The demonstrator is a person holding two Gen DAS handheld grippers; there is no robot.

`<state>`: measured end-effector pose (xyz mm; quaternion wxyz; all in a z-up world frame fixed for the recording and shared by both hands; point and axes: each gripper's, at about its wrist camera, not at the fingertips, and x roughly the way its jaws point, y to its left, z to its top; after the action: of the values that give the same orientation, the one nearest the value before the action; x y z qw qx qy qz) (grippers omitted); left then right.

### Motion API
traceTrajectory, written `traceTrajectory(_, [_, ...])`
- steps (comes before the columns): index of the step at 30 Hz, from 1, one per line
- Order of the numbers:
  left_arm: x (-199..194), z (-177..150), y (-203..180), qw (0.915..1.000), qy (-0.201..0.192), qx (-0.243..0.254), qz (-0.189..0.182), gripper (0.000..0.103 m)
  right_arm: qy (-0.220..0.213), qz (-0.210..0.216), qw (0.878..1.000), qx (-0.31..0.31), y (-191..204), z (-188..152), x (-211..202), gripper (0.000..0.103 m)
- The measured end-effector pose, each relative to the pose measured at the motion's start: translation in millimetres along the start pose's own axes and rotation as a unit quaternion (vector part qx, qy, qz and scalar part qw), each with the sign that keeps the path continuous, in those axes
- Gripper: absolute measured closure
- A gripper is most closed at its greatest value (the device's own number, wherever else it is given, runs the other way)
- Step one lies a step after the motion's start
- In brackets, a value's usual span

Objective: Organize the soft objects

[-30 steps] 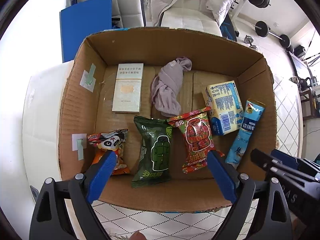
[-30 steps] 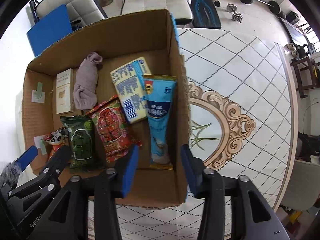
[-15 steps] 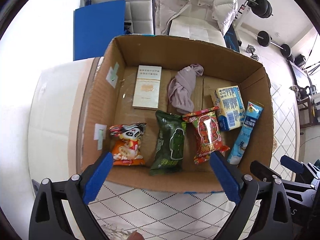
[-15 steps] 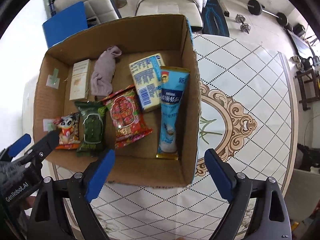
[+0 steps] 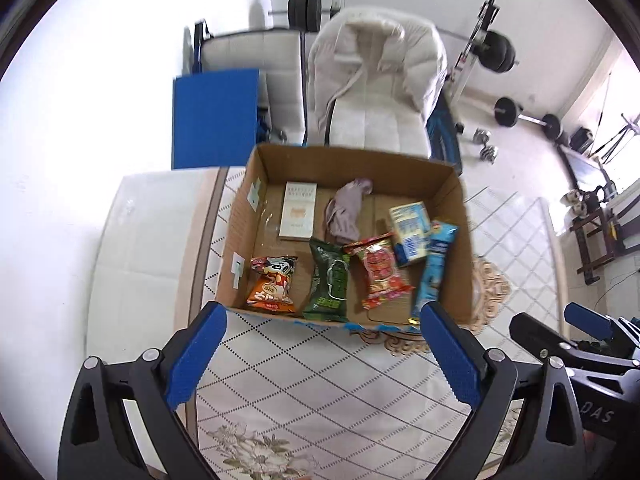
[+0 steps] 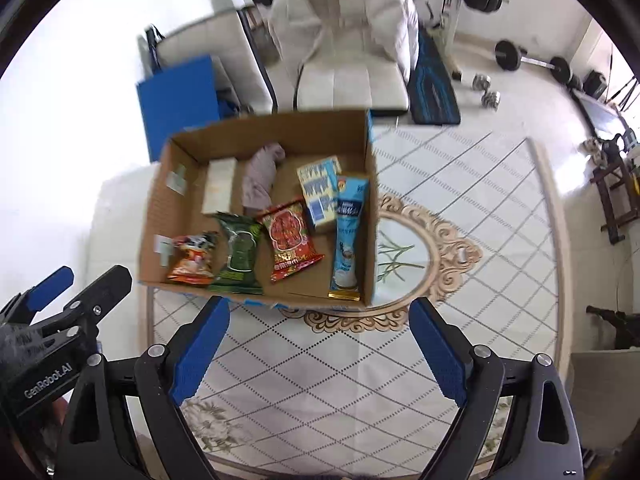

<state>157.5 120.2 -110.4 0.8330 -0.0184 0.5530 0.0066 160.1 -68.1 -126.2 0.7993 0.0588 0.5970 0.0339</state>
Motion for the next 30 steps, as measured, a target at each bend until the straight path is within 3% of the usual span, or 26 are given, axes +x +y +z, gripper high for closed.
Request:
traceTrajectory(7, [-80, -17, -15, 0.9990, -0.044, 0.012, 0.002, 0.004, -0.068, 0.001, 0.998, -0.012, -7, -27, -94, 0.010])
traceTrajectory(16, [-129, -33, -24, 0.9980, -0.062, 0.009, -0.004, 0.004, -0.115, -0.011, 0.993, -0.024, -9, -54, -163, 0.010])
traceTrajectory(30, [-144, -39, -36, 0.9969, -0.077, 0.014, 0.005, 0.004, -0.128, -0.033, 0.991, -0.016, -18, -60, -177, 0.010])
